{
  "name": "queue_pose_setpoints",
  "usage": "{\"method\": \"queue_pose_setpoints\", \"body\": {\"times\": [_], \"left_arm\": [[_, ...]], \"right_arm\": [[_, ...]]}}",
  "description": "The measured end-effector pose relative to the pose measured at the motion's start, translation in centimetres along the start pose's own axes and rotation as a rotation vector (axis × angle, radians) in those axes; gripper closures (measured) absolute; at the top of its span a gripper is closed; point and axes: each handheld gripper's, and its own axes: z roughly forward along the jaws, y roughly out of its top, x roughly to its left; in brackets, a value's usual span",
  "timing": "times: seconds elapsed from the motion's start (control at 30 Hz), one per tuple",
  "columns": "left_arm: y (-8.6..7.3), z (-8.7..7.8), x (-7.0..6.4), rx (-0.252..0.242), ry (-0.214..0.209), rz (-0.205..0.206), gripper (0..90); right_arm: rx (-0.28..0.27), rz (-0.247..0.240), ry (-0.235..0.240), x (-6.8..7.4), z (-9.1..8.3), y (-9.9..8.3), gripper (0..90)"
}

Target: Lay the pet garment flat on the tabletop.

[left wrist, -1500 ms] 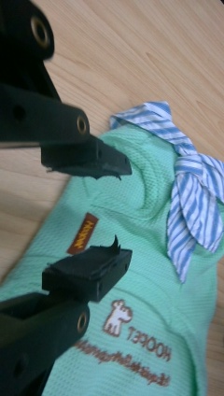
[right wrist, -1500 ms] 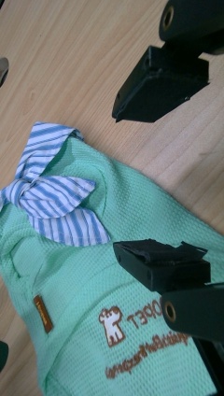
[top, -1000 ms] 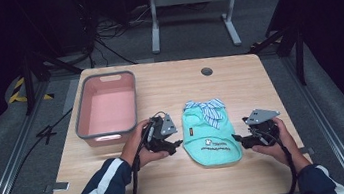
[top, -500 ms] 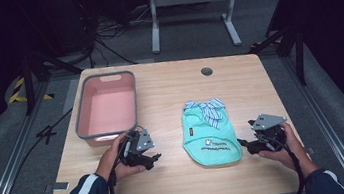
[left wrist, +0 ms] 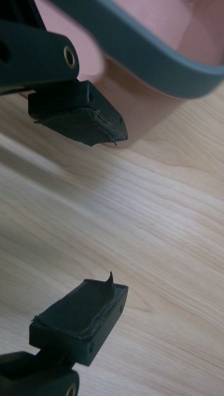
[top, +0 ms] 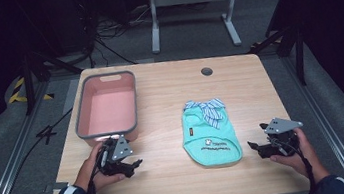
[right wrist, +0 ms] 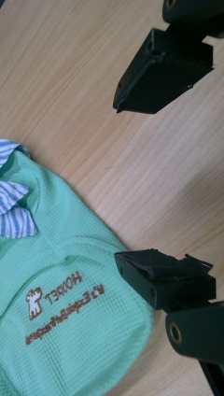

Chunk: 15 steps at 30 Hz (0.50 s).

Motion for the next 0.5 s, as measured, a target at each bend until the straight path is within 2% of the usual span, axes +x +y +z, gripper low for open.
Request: {"method": "queue_pose_setpoints", "body": {"times": [0.07,0.23,0.33,0.4,0.5], "left_arm": [[-1.3,-0.3,0.4,0.014,0.01,-0.016,21.3],[-2.6,-0.8,0.8,0.012,0.015,-0.052,20.7],[-3.7,-1.3,1.1,0.0,-0.023,-0.069,20.5],[-4.5,-1.7,1.3,-0.013,-0.04,-0.101,19.7],[-5.3,-2.0,1.6,-0.016,-0.05,-0.113,19.4]], "right_arm": [[0.01,0.009,-0.012,-0.4,-0.2,-0.8,22.9],[0.028,0.018,-0.014,-0.8,-0.5,-1.9,22.8],[0.04,0.044,-0.01,-1.0,-0.7,-2.8,23.2],[0.046,0.054,-0.006,-1.1,-0.9,-3.4,23.1],[0.042,0.078,0.004,-1.2,-1.2,-4.3,22.6]]}}
